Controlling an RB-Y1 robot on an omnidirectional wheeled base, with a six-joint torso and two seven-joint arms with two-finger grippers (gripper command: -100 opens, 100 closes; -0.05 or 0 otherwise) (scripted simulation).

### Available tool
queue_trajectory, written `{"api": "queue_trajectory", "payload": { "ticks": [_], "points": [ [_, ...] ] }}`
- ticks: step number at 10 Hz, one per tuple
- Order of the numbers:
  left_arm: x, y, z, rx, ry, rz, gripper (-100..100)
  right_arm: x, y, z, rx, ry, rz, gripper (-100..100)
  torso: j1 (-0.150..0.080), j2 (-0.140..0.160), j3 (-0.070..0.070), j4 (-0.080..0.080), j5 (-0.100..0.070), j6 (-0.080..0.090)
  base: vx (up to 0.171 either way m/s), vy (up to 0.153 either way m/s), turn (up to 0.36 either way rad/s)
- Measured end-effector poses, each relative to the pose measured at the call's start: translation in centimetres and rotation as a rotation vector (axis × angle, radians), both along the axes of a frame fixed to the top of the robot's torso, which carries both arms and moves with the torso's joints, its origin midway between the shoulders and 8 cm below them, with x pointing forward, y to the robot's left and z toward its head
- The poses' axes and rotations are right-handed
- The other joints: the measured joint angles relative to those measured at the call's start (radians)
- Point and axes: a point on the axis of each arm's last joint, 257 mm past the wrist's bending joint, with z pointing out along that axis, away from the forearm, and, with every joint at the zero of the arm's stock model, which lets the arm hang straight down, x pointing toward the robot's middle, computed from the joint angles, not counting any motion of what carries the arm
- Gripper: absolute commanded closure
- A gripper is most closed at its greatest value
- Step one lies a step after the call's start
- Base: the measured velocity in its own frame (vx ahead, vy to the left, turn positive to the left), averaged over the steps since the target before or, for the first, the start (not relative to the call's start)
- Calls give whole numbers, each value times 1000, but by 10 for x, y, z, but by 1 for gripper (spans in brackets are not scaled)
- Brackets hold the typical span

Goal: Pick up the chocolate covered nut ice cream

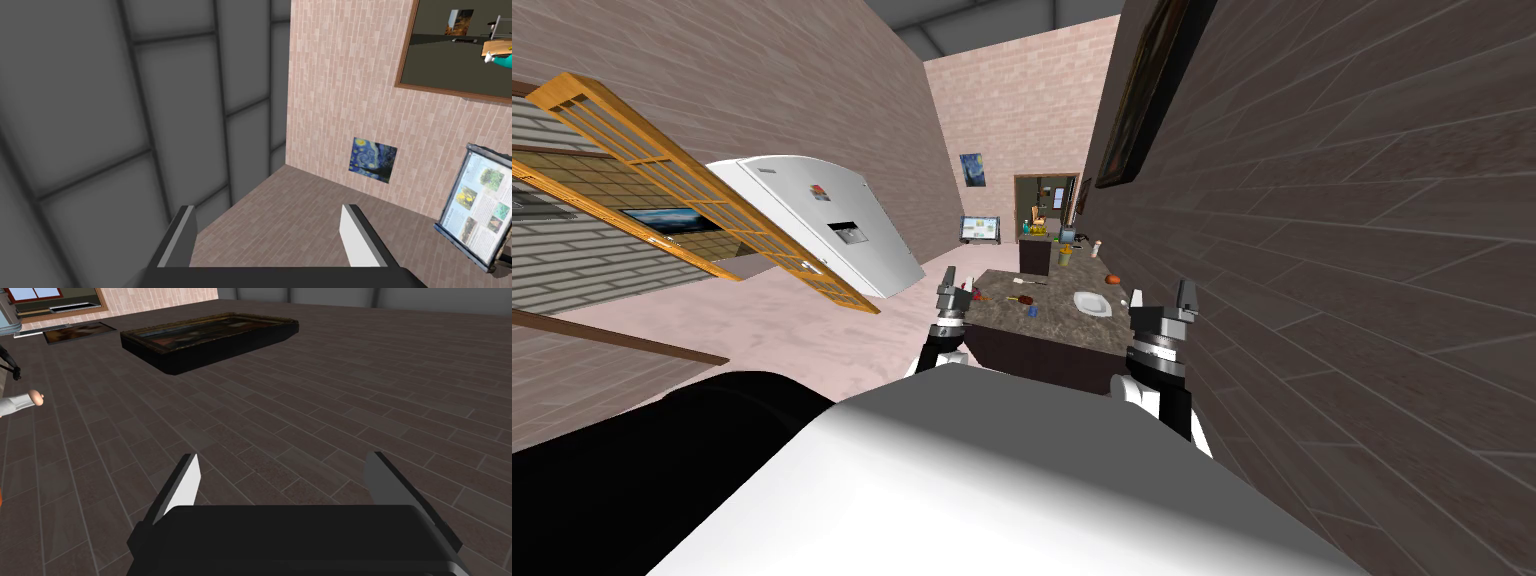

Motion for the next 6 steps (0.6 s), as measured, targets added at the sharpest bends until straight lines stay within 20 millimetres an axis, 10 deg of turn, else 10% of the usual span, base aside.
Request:
{"api": "queue_trajectory", "payload": {
  "ticks": [6],
  "points": [
    [36,-11,-27,108,133,-27,-100,0,0,0,0,0,0,0,1,0,0,0,0,0,-6,17,21]
  ]
}}
